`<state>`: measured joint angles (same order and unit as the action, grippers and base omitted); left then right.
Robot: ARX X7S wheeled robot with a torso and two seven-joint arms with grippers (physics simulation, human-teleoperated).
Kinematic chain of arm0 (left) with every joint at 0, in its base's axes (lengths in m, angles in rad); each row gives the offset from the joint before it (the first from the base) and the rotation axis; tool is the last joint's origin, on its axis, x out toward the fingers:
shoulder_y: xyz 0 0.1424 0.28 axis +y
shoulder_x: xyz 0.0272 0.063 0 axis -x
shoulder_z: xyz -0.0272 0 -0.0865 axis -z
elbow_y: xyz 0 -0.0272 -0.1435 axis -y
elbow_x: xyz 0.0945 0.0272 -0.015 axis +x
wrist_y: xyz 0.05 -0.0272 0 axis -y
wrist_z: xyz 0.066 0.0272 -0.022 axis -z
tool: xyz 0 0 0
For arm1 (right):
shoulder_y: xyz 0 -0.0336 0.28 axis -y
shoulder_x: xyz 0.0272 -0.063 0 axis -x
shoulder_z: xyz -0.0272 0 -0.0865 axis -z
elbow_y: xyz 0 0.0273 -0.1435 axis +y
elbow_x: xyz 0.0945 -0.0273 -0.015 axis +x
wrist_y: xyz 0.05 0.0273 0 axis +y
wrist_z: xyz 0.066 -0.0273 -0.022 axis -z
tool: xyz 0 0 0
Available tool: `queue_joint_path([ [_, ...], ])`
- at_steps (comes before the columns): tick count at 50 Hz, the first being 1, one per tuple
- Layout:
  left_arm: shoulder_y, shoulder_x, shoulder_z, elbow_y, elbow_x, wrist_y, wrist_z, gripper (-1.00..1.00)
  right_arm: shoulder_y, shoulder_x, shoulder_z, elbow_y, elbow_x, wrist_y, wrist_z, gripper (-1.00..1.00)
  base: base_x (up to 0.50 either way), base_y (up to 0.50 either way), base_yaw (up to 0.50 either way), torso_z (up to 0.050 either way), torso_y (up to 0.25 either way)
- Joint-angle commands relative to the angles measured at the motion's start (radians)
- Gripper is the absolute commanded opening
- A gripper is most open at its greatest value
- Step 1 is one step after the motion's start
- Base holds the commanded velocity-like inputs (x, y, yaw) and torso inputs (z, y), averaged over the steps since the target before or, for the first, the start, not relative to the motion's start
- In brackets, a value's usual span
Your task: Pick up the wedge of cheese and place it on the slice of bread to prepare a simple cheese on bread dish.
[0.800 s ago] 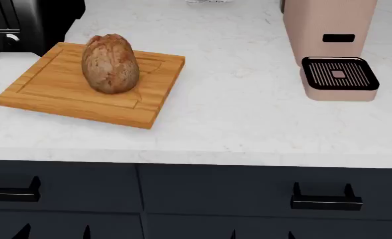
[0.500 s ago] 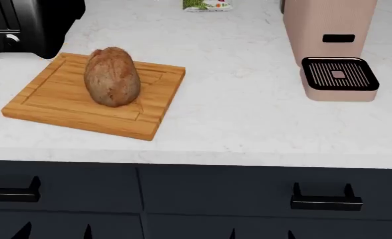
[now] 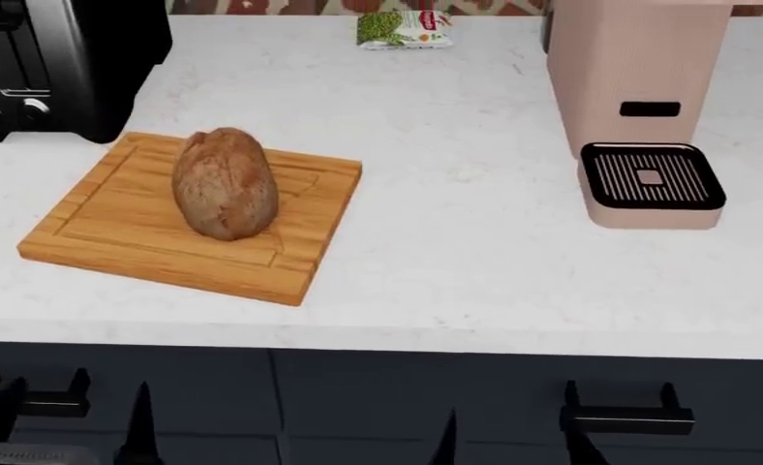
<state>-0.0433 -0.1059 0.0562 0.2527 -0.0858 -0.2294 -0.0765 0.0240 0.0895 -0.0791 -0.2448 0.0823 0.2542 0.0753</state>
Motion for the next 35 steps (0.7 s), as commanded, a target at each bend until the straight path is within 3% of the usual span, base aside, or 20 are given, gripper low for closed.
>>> queue_joint_path([
  [1, -0.068, -0.037, 0.017, 0.176, -0.026, -0.23, -0.012, 1.0, 0.057, 0.036, -0.007, -0.187, 0.044, 0.223, 0.011, 1.0, 0.0, 0.0, 0.0, 0.05, 0.047],
  [11, -0.225, -0.052, -0.022, 0.299, -0.12, -0.49, -0.005, 1.0, 0.192, 0.062, 0.012, -0.308, 0.098, 0.435, 0.009, 1.0, 0.0, 0.0, 0.0, 0.05, 0.045],
  [20, -0.424, -0.056, -0.087, 0.422, -0.206, -0.742, -0.029, 1.0, 0.385, 0.1, -0.027, -0.473, 0.088, 0.735, 0.046, 1.0, 0.0, 0.0, 0.0, 0.05, 0.045],
  [30, -0.425, -0.06, -0.086, 0.422, -0.214, -0.742, -0.035, 1.0, 0.387, 0.103, -0.028, -0.474, 0.094, 0.736, 0.052, 1.0, 0.0, 0.0, 0.0, 0.05, 0.044],
  [31, -0.425, -0.071, -0.071, 0.432, -0.191, -0.674, -0.032, 1.0, 0.41, 0.111, -0.058, -0.472, 0.079, 0.805, 0.068, 1.0, 0.0, 0.0, 0.0, 0.05, 0.045],
  [35, -0.418, -0.013, -0.152, 0.412, -0.167, -0.635, -0.12, 1.0, 0.405, 0.122, -0.085, -0.47, 0.068, 0.763, 0.068, 1.0, 0.0, 0.0, 0.0, 0.01, 0.0],
])
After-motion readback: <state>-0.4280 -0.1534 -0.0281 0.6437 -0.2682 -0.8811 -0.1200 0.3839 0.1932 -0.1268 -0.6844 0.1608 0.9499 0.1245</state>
